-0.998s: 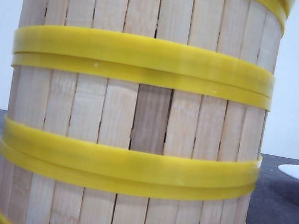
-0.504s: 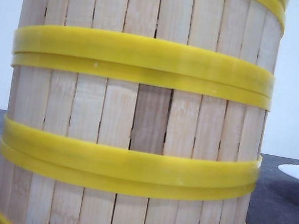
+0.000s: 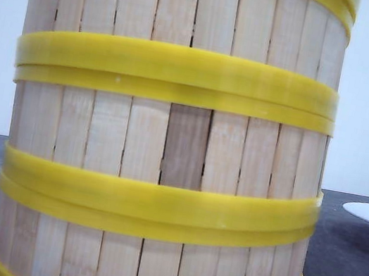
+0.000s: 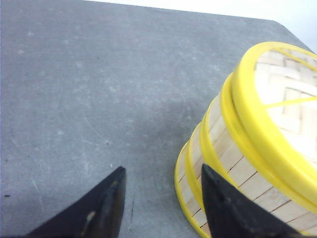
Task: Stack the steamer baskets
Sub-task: 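Lift the lid, carry it over the stack and lower it on top, then open the right gripper and withdraw it from the lid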
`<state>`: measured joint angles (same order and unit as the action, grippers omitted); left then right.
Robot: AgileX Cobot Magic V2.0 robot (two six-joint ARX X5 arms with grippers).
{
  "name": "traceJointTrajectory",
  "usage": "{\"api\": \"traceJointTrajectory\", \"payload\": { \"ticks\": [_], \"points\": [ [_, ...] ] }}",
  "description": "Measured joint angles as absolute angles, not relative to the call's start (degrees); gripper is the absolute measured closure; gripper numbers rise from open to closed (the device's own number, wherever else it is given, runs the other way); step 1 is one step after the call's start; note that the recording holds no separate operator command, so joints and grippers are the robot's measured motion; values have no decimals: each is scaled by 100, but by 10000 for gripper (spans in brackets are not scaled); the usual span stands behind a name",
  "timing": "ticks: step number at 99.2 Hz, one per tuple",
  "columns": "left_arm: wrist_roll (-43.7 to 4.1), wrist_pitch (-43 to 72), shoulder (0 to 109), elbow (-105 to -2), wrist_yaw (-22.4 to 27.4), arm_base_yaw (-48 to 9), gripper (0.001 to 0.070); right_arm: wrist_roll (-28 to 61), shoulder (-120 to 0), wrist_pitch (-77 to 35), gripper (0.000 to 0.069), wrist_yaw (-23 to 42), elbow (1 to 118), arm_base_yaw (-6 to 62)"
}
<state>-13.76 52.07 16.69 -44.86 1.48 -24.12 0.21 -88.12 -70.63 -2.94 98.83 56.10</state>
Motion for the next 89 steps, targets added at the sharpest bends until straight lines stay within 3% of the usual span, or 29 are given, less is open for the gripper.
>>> {"api": "traceJointTrajectory", "payload": {
  "ticks": [40, 61, 89],
  "points": [
    [-1376, 5210, 1669, -4486, 148, -2414, 424, 21, -8899, -6991, 636, -261, 9883, 5607],
    [-1376, 5214, 1669, -4486, 148, -2412, 424, 21, -8899, -7032, 499, -126, 9883, 5575],
    [-1374, 5231, 1669, -4486, 148, -2412, 424, 21, -8899, -7118, 478, -150, 9883, 5581]
  ]
}}
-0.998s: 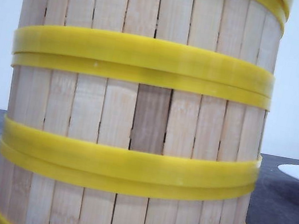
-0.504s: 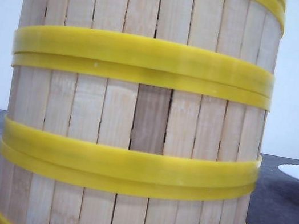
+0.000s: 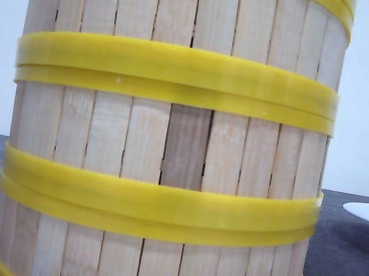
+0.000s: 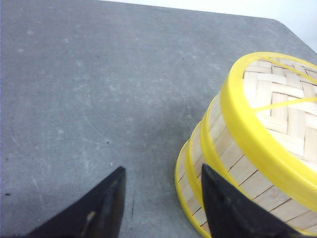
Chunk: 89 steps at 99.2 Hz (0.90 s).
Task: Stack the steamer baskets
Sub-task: 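Open the right gripper and withdraw it from the lid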
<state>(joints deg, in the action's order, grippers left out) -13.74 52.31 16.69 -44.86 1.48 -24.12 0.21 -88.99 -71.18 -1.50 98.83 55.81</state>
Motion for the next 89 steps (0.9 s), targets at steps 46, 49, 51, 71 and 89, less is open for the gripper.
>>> {"api": "traceJointTrajectory", "payload": {
  "ticks": [46, 49, 51, 71, 89],
  "points": [
    [-1376, 5231, 1669, -4486, 148, -2412, 424, -45, -7413, -6296, 478, 1251, 9878, 5583],
    [-1376, 5231, 1669, -4486, 148, -2414, 424, -47, -7288, -6261, 478, 1376, 9878, 5583],
    [-1376, 5229, 1669, -4486, 148, -2412, 424, -47, -7214, -6239, 478, 1448, 9878, 5583],
    [-1376, 5205, 1669, -4486, 148, -2412, 424, -102, -6364, -6189, 478, 1970, 9655, 5583],
    [-1374, 5207, 1669, -4486, 148, -2412, 424, -414, -5186, -5819, 473, 2414, 8405, 5583]
  ]
}}
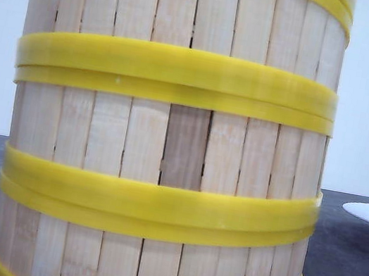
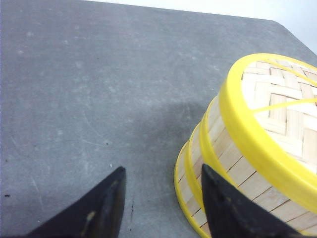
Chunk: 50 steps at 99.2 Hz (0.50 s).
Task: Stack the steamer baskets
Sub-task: 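Open the right gripper and withdraw it from the lid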
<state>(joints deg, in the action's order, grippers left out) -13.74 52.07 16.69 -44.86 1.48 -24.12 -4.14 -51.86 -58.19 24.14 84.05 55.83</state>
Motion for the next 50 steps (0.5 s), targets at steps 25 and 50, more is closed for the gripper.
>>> {"api": "traceJointTrajectory", "payload": {
  "ticks": [25, 50],
  "points": [
    [-1376, 5207, 1669, -4486, 148, -2412, 424, -1127, -3450, -5507, 472, 2766, 6149, 5583],
    [-1376, 5207, 1669, -4486, 145, -2412, 425, -1365, -2873, -5402, 481, 2829, 5780, 5583]
  ]
}}
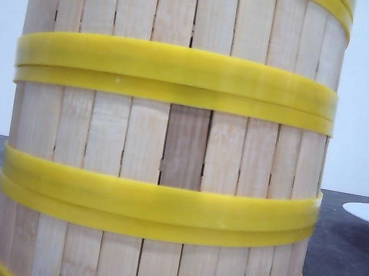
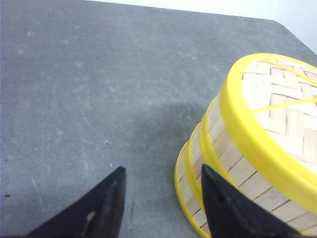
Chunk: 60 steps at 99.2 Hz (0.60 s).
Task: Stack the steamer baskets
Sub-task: 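Open the right gripper and withdraw it from the lid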
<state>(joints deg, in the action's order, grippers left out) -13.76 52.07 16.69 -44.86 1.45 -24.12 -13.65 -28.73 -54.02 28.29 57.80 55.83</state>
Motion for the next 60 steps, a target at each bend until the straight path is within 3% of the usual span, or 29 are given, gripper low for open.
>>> {"api": "traceJointTrajectory", "payload": {
  "ticks": [9, 17, 24, 60],
  "points": [
    [-1374, 5207, 1669, -4486, 148, -2412, 459, -1376, -2858, -5371, 591, 2834, 5780, 5583],
    [-1382, 5207, 1669, -4486, 145, -2412, 603, -1376, -2871, -5374, 659, 2834, 5780, 5583],
    [-1380, 5207, 1669, -4486, 145, -2412, 662, -1376, -2875, -5374, 678, 2834, 5780, 5583],
    [-1380, 5207, 1669, -4486, 145, -2412, 685, -1376, -2875, -5297, 686, 2834, 5780, 5586]
  ]
}}
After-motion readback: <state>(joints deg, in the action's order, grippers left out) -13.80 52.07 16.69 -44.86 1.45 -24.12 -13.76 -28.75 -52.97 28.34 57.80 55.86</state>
